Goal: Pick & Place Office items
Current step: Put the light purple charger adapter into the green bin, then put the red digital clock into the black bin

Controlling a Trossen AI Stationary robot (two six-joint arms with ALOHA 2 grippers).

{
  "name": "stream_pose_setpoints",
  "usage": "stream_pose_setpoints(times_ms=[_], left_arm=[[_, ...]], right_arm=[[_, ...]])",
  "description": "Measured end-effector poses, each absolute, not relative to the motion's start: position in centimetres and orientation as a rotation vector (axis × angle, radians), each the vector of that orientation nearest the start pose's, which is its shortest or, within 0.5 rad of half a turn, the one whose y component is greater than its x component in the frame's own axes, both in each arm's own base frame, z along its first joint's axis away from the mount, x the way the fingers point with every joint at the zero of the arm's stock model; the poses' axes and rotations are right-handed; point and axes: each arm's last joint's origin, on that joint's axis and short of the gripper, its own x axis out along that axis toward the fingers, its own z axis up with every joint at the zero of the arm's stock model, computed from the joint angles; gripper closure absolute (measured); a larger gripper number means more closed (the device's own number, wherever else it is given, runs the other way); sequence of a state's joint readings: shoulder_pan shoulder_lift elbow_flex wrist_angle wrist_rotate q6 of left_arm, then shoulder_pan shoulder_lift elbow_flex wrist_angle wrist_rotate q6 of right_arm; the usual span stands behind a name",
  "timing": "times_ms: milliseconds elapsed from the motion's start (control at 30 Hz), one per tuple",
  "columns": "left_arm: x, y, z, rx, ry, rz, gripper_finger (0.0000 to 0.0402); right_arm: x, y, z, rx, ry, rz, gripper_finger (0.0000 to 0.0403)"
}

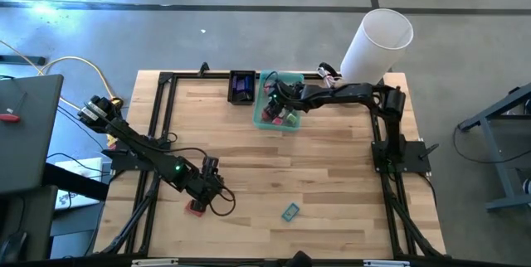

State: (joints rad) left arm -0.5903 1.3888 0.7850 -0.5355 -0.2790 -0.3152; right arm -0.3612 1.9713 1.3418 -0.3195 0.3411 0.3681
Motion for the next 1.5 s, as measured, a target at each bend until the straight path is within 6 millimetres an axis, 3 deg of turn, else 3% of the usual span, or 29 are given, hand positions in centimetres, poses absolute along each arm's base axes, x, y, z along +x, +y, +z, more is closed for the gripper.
stream_pose_setpoints(times_ms=[433,667,1000,1267,1367,1500], left_arm=[[21.0,-13.1,18.6,0.193,1.062,-0.106,0.0168],[21.0,-13.1,18.6,0.194,1.063,-0.105,0.0168],[21.0,-13.1,18.6,0.194,1.063,-0.105,0.0168],[21.0,-13.1,18.6,0.186,1.063,-0.101,0.0168],[20.9,-13.1,18.5,0.184,1.066,-0.100,0.0168],[20.8,-13.1,18.5,0.179,1.088,-0.113,0.0168]], right_arm=[[38.4,-15.6,17.6,0.313,0.800,-0.825,0.0167],[38.5,-15.6,17.7,0.326,0.784,-0.824,0.0186],[38.7,-15.4,17.6,0.347,0.802,-0.727,0.0146],[38.7,-15.4,17.7,0.323,0.808,-0.715,0.0144],[38.8,-15.0,18.3,0.313,0.786,-0.709,0.0143],[38.8,-13.2,20.9,0.195,0.737,-0.703,0.0143]])
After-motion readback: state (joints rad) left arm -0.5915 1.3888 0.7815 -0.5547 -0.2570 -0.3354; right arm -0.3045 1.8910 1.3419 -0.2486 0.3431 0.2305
